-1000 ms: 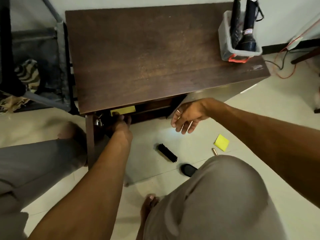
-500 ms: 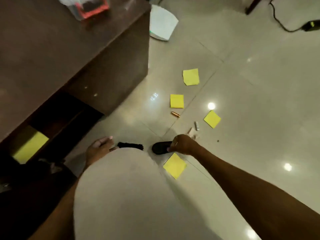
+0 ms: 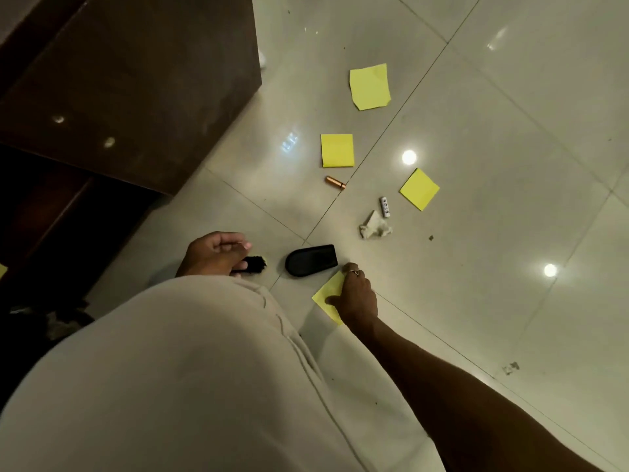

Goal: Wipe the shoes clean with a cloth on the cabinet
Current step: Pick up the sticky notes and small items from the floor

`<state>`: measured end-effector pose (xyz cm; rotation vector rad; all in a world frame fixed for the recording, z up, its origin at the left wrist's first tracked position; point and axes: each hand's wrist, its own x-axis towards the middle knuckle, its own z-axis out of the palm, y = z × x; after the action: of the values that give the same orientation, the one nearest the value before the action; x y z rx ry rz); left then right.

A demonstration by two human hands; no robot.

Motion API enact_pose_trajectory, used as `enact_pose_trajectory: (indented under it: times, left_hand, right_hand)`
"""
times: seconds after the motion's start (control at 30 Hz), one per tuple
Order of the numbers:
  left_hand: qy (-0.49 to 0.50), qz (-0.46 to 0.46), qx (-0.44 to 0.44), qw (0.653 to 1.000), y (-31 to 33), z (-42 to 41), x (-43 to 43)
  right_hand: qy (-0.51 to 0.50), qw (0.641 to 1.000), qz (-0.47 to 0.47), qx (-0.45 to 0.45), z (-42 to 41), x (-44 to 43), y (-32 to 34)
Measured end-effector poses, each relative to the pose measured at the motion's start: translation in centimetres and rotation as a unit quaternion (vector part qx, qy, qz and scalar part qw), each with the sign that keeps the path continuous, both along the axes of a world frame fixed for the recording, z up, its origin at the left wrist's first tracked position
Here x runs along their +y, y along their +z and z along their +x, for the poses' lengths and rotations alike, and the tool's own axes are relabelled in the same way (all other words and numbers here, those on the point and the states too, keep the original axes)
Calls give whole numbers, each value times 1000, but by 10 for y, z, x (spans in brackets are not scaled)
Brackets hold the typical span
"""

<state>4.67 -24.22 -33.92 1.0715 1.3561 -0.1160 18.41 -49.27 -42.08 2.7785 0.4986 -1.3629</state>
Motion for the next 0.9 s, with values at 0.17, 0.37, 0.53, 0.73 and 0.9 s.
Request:
enact_pose_trajectory:
  times: [0.17,0.37,0.53,0.73,0.9]
  left_hand:
    - [-8,5,8,1000,0,4,-1]
    - [-46,-8,-29,998,12,20,-7]
    - [-137,-75,-80,984,28,49,-13]
    - [-80,-67,-105,989,32,62,-14]
    - [-11,-8,-65,998,17,54,8]
  right_hand:
    - [-82,996,34,1,13,-10,4]
    - [-188,962,151,131,59,0,55]
    - [-245,895,284,241,83,50,107]
    - [-200,875,323,301,74,107,106]
    - [-182,932,313,5,120,157,55]
